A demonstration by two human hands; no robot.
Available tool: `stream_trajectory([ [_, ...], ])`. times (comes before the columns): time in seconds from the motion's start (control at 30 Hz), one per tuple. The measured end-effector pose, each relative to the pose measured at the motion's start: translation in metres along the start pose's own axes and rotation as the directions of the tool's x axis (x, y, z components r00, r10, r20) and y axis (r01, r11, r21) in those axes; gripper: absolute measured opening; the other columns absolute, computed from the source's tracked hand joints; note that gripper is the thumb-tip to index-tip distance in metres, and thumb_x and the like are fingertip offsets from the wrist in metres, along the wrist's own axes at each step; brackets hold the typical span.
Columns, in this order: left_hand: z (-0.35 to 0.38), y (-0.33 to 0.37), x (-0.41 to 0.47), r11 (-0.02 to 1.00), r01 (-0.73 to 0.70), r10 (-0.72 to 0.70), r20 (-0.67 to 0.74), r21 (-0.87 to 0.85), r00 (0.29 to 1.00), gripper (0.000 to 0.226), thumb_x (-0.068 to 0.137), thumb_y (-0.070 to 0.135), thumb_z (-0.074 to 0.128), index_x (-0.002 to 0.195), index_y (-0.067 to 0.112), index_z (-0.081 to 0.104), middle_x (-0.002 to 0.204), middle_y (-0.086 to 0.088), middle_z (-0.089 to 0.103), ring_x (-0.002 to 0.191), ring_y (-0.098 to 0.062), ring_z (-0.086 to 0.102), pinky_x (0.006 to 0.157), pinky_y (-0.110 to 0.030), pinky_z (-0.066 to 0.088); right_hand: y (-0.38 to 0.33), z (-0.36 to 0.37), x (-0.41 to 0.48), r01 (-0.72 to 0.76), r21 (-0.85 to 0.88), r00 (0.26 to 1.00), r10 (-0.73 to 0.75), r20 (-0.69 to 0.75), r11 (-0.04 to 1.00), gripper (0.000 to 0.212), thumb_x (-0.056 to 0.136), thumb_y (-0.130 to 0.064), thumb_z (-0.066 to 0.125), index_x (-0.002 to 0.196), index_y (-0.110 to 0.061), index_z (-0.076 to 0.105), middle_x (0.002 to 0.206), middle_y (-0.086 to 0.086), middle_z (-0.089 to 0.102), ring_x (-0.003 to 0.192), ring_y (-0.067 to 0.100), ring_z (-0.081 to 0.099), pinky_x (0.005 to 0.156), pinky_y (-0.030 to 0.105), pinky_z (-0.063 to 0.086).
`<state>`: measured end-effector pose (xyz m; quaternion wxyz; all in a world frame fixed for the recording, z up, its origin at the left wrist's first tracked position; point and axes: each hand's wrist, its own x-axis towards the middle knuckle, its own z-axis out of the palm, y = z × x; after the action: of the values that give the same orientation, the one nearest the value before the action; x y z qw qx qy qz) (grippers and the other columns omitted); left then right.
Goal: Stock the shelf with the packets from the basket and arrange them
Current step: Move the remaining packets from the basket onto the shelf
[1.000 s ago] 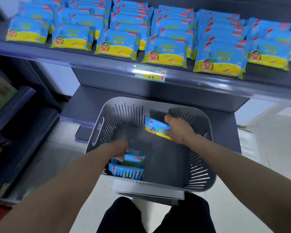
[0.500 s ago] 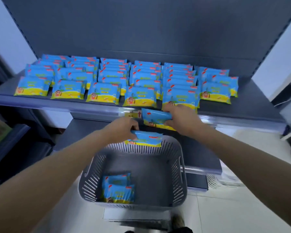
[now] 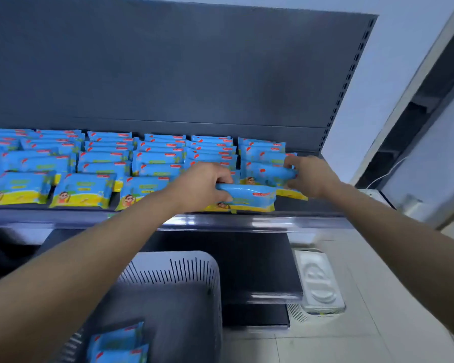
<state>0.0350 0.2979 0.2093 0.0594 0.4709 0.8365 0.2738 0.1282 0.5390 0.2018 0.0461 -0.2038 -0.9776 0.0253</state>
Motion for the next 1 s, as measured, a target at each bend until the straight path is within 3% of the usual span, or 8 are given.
stream_trajectory([
  [0.17, 0.02, 0.012, 0.031, 0.999, 0.037, -0.037, 0.016, 0.016, 0.999, 0.016, 0.076, 0.017, 0.074, 0.088, 0.01, 0.067, 0.083, 0.0, 0.06, 0.073, -0.015, 0.052, 0.061, -0.023, 0.039, 0.032, 0.03, 0.03, 0.02, 0.075, 0.993, -0.029, 0.116, 0.997, 0.045, 0.081, -0.028, 0.069, 0.121, -0.018, 0.052, 0.116, 0.011, 0.058, 0.102, 0.031, 0.055, 0.082, 0.034, 0.043],
  [0.3, 0.033, 0.012, 0.051, 0.994, 0.106, -0.106, 0.019, -0.03, 0.994, 0.015, 0.074, 0.016, 0.075, 0.085, 0.011, 0.066, 0.082, -0.002, 0.063, 0.072, -0.017, 0.054, 0.066, -0.031, 0.045, 0.042, 0.041, 0.062, 0.118, 0.062, 0.988, -0.124, 0.097, 0.991, 0.047, 0.08, -0.03, 0.069, 0.123, -0.019, 0.053, 0.121, 0.01, 0.058, 0.113, 0.032, 0.05, 0.093, 0.04, 0.044],
  [0.47, 0.047, 0.018, 0.073, 0.992, 0.126, -0.126, 0.021, -0.021, 0.992, 0.015, 0.075, 0.017, 0.075, 0.086, 0.012, 0.067, 0.082, -0.001, 0.062, 0.074, -0.018, 0.057, 0.066, -0.029, 0.045, 0.047, 0.045, 0.101, 0.181, -0.026, 0.981, -0.179, 0.075, 0.983, 0.055, 0.081, -0.039, 0.068, 0.129, -0.022, 0.051, 0.136, 0.009, 0.048, 0.123, 0.031, 0.04, 0.102, 0.041, 0.036],
  [0.6, 0.056, 0.017, 0.095, 0.99, 0.139, -0.14, 0.046, 0.024, 0.989, 0.014, 0.077, 0.019, 0.074, 0.088, 0.014, 0.067, 0.08, 0.002, 0.059, 0.07, -0.015, 0.052, 0.059, -0.026, 0.041, 0.049, 0.046, 0.121, 0.185, 0.008, 0.981, -0.186, 0.062, 0.983, 0.059, 0.077, -0.044, 0.071, 0.128, -0.021, 0.051, 0.138, 0.007, 0.044, 0.127, 0.03, 0.036, 0.104, 0.04, 0.031],
  [0.8, 0.078, 0.011, 0.133, 0.977, 0.152, -0.158, 0.028, 0.15, 0.987, 0.019, 0.08, 0.02, 0.069, 0.095, 0.01, 0.066, 0.093, -0.006, 0.064, 0.085, -0.023, 0.058, 0.071, -0.032, 0.045, 0.063, 0.049, 0.126, 0.165, 0.104, 0.985, -0.169, 0.026, 0.981, 0.058, 0.074, -0.042, 0.074, 0.122, -0.018, 0.052, 0.13, 0.007, 0.048, 0.121, 0.028, 0.038, 0.102, 0.039, 0.035],
  [1.0, 0.095, 0.0, 0.163, 0.922, 0.127, -0.131, -0.014, 0.366, 0.991, 0.043, 0.085, 0.027, 0.062, 0.123, 0.009, 0.053, 0.122, -0.012, 0.054, 0.113, -0.028, 0.049, 0.096, -0.038, 0.04, 0.083, 0.045, 0.119, 0.157, 0.209, 0.985, -0.138, -0.099, 0.965, 0.035, 0.09, -0.021, 0.059, 0.123, -0.011, 0.056, 0.123, 0.011, 0.055, 0.116, 0.03, 0.045, 0.099, 0.042, 0.039],
])
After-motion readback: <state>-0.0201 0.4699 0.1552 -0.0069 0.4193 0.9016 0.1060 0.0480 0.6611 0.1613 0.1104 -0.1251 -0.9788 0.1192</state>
